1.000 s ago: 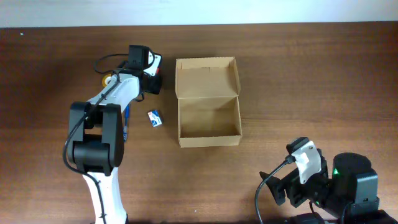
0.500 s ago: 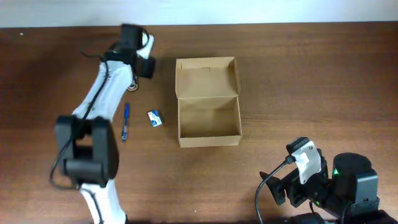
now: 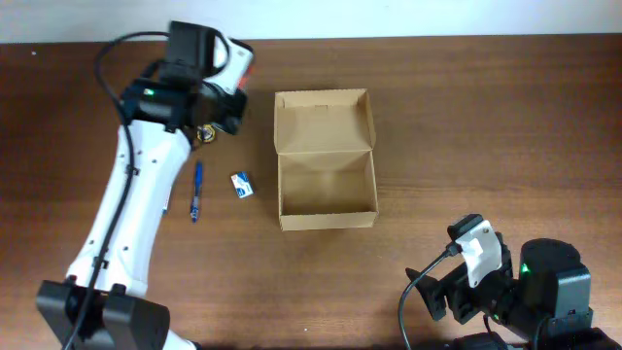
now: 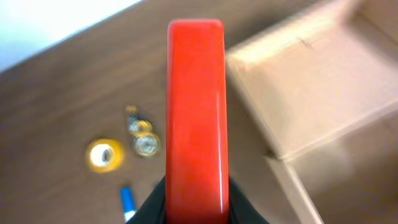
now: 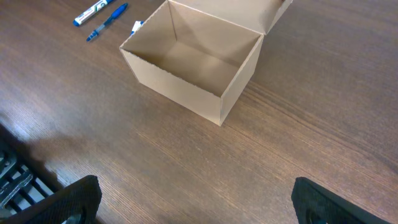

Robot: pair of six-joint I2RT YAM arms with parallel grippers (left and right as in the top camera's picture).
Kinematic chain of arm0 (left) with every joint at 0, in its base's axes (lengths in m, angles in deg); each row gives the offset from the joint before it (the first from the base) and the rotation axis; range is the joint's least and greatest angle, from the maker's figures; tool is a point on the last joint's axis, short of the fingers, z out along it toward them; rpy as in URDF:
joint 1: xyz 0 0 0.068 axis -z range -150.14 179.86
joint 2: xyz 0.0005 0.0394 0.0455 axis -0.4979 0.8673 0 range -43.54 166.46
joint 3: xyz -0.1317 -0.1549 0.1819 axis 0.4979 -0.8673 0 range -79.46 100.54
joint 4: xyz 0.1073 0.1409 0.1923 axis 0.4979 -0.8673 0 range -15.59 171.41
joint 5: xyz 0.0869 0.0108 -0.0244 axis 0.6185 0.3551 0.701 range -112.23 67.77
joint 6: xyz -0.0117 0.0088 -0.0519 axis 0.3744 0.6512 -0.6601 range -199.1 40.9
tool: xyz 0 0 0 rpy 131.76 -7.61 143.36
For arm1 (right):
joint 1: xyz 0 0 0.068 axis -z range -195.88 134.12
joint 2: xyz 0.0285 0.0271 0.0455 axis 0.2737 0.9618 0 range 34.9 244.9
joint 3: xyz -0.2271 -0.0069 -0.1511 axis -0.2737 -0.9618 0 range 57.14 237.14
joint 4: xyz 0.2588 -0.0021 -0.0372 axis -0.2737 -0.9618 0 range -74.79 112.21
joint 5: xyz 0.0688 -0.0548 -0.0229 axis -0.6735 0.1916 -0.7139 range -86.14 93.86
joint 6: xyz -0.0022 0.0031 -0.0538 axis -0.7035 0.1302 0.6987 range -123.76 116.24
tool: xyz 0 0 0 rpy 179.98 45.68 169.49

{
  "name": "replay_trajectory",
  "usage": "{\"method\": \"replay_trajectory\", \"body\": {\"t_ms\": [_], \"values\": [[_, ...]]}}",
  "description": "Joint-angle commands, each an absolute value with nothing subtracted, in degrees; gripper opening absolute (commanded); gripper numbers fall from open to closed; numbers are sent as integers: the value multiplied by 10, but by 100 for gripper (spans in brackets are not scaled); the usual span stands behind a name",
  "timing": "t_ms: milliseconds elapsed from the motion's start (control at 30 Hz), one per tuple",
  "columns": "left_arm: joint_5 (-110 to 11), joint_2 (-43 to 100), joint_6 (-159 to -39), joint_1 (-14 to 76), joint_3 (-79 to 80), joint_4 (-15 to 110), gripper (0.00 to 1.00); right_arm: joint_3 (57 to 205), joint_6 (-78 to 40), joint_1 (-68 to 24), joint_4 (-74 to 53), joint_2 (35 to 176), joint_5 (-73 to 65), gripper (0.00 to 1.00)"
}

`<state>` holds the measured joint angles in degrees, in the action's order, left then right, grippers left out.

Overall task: Pack container
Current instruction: 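Close the left gripper on the red stapler and lift it, then carry the stapler into the box and open the left gripper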

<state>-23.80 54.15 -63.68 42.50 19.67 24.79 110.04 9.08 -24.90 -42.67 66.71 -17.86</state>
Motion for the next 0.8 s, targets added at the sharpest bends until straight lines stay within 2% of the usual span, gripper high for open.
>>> {"method": "replay_trajectory", "body": {"t_ms": [0,267,433,567,767], "values": [[-276,519,-585,458,201,220,2,1099,91,-245,-425,664,-173,99],[-330,520,-464,561,200,139,2,1099,91,-245,-425,664,-173,99],[-343,521,-422,603,191,132,2,1099,91,-245,-425,664,-173,99],[-385,526,-382,617,154,158,2,1099,91,-245,-425,664,-173,99],[-344,543,-382,617,65,246,2,1099,91,-245,-425,664,-173,99]]}}
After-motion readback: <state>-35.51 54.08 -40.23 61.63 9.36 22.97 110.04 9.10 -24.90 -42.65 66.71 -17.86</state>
